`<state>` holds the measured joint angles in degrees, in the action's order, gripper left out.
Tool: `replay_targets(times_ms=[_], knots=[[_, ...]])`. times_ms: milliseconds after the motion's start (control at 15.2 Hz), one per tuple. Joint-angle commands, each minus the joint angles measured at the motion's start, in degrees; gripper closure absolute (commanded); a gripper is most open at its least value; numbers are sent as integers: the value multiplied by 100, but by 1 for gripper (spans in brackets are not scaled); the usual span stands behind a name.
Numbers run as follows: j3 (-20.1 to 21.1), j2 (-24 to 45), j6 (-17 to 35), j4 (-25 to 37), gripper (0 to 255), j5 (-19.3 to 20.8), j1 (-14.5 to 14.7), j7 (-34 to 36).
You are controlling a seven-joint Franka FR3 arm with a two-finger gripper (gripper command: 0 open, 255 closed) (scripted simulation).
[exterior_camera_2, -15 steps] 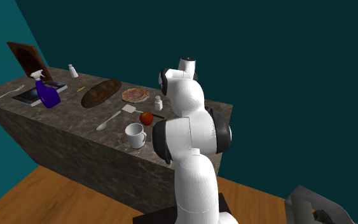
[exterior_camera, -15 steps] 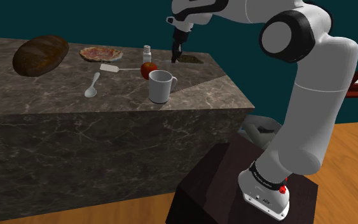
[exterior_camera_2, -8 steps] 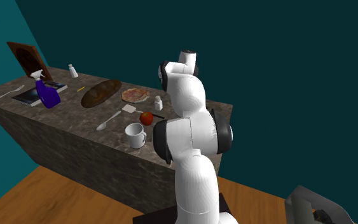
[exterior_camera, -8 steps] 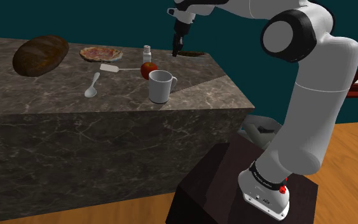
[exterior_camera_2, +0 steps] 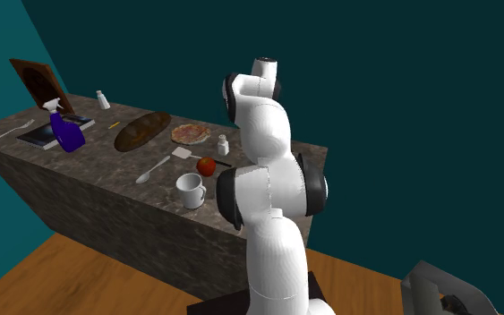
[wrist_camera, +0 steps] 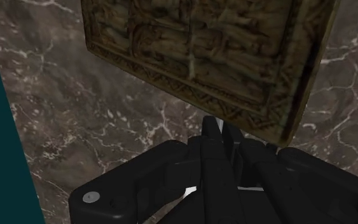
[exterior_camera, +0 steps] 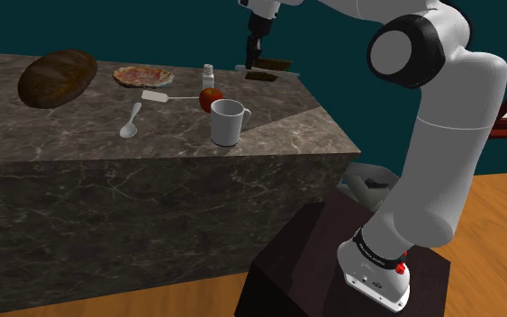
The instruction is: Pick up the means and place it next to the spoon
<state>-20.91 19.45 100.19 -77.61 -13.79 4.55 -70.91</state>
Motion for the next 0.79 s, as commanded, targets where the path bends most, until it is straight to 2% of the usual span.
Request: replay_targets(times_ms=[0,66,396,726], knots=[[-2,21,-169,191,255,-2,-18,22],[-4,37,-245,282,255,-6,-29,30],[136,-834,175,-877,255,365,556,633],[385,-1523,449,-1722,255,674,1007,1315]])
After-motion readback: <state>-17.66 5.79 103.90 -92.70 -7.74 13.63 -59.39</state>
